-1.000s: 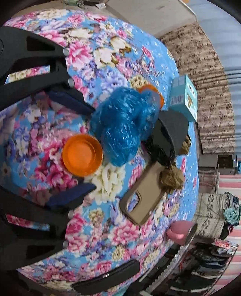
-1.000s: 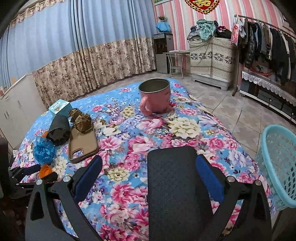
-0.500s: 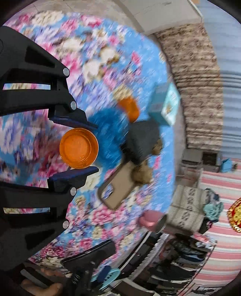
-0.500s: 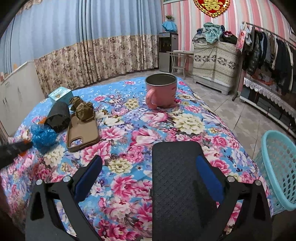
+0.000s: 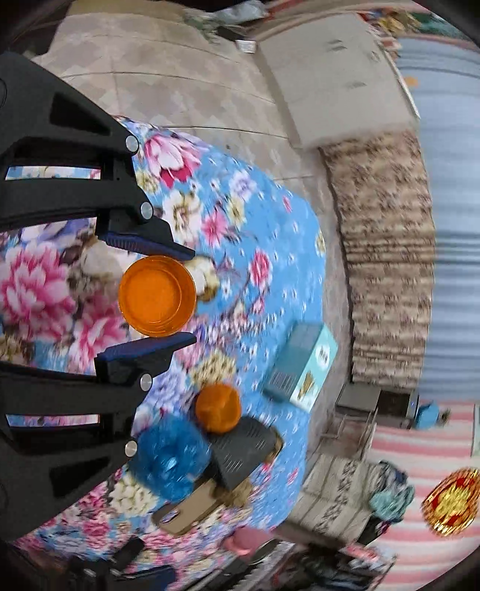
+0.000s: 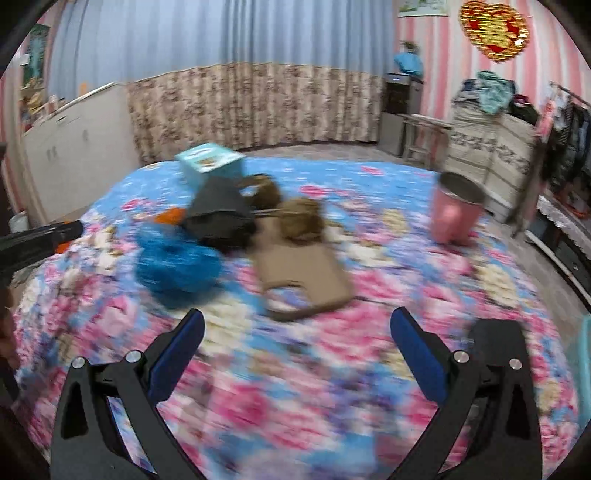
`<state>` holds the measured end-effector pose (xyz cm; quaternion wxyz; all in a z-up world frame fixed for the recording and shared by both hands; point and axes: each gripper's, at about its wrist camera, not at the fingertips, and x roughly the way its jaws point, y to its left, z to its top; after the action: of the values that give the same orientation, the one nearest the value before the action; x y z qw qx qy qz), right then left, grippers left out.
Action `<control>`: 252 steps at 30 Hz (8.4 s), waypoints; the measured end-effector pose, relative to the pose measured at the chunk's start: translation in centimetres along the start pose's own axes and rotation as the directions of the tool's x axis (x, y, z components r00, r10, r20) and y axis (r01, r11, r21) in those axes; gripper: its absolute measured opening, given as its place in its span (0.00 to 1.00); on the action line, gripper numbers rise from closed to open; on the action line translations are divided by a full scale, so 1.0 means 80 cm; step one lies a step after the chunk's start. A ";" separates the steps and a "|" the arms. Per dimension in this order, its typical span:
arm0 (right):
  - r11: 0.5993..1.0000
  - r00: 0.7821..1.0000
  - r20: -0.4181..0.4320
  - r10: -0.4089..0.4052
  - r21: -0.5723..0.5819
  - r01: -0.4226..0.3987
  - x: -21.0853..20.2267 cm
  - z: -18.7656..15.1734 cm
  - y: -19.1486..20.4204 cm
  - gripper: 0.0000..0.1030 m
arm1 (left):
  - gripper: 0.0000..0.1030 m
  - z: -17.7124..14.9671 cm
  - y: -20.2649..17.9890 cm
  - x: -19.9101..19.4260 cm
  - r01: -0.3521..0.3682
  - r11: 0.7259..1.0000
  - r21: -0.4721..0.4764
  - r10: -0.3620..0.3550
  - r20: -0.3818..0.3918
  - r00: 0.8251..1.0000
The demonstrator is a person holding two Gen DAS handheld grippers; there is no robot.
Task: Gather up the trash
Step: 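Grasp the orange round lid with the left tool while the right tool grasps the blue plastic bag, then carry the orange lid and blue bag over the blue basket, then open both tools to drop the lid and bag into the basket, then withdraw both tools from the basket toward the bed, then move both tools over the floral bed toward the orange peel, then grasp the orange peel with the left tool while the right tool grasps the brown paper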
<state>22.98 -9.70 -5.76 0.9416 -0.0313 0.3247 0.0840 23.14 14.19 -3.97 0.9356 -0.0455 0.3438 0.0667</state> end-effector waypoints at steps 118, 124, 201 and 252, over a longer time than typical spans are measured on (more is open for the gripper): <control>0.710 0.859 -0.067 -0.507 0.533 0.461 -0.220 -0.164 -0.516 0.39 | 0.95 -0.025 -0.675 -0.131 0.546 0.689 0.477 -0.622 0.003 0.783; 0.703 0.857 -0.071 -0.510 0.541 0.463 -0.209 -0.162 -0.508 0.83 | 0.95 -0.008 -0.616 -0.134 0.486 0.745 0.456 -0.566 0.048 0.823; 0.976 0.991 0.007 -0.136 0.171 0.132 0.042 0.026 -0.130 0.96 | 0.72 0.032 -0.112 0.124 0.153 0.981 0.120 -0.136 -0.138 0.981; 0.990 1.000 -0.002 -0.021 0.137 0.021 0.000 0.040 -0.112 0.46 | 0.33 0.052 -0.085 0.082 0.136 0.988 0.078 -0.133 -0.043 0.990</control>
<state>26.49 -18.14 -3.24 0.9422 0.0302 0.3297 0.0517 31.77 8.64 -4.81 0.9324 -0.0321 0.3598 -0.0112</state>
